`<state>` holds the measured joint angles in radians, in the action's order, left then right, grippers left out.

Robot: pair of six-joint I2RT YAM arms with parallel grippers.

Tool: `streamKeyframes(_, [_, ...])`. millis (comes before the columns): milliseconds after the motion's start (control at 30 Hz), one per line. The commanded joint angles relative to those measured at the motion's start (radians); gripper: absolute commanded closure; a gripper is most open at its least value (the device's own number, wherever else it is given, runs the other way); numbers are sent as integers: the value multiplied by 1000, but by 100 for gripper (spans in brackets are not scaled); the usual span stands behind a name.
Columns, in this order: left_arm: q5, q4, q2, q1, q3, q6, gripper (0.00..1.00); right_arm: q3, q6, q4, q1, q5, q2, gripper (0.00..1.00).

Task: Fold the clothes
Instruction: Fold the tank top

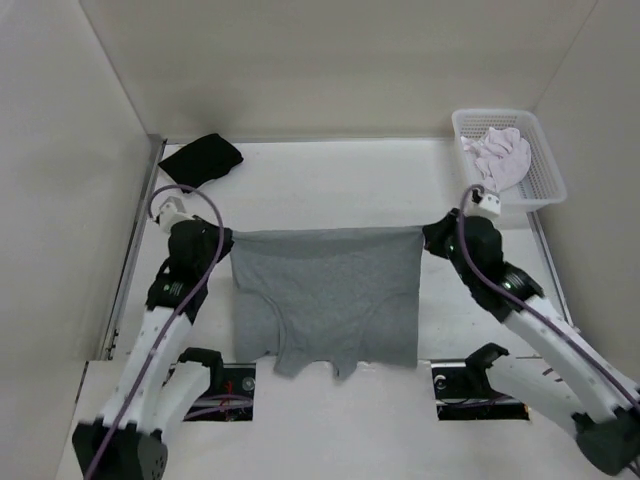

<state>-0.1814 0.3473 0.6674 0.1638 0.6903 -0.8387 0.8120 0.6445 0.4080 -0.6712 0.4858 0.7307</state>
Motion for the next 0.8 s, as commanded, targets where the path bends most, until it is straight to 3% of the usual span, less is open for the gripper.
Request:
streamKeyframes(0, [-36,-266,194,-30,-75,-31,99,-97,4,-370,279,-416,221,100])
streamKeyframes(100, [-33,-460,497,-48,-40,-71,99,-51,37,-550,403,-495,489,100])
streamKeyframes(200, [-15,-550,748,-56,85,-89,99,83,41,-600,451,-523,711,100])
streamKeyframes(300, [6,-550,854,-62,202,-95,100,209,52,-589,492,-559,847,100])
streamKeyframes(467, [11,-548,781,-45,183,-89,99,205,53,-571,496,-569,823,100])
streamKeyframes(767, [26,-487,421,-30,-118,-95,99,-190,124,-630,482,-520,521,100])
